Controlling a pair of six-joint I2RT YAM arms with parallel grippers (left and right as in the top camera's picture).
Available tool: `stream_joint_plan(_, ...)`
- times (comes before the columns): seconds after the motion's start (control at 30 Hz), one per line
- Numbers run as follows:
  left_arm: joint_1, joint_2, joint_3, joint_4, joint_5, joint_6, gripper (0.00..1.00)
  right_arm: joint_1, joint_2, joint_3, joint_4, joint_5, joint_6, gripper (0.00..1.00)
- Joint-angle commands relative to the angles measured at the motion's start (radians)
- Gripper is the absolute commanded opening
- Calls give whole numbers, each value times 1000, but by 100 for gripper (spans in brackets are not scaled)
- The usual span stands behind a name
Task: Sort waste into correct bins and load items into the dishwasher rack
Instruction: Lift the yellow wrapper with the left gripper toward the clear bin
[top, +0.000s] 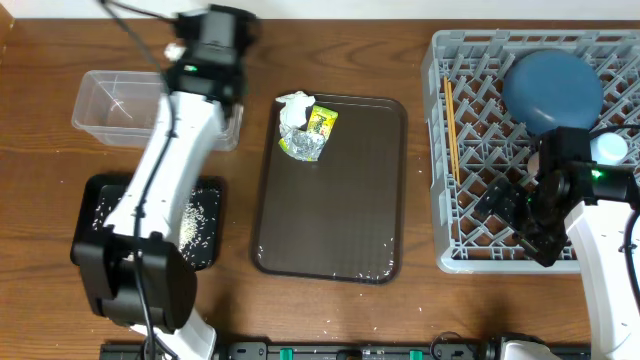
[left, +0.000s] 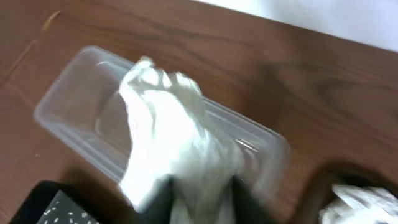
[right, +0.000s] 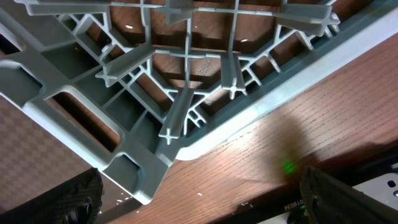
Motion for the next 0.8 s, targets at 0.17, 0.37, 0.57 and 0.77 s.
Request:
stream_joint_plan(0.17,106,13,6,-13,261,5,89,-3,-9,-2,1,3,13,99)
stream_joint_plan(0.37,85,16,2,-164,602,6,84,-4,-9,-2,1,3,13,99)
stream_joint_plan(0.57,-14,21,-82,-223,628,91,72,-4,-9,-2,1,3,13,99)
stream_joint_plan(0.77,-119,22,-230,-138,600,87,73,-4,-9,-2,1,3,13,99)
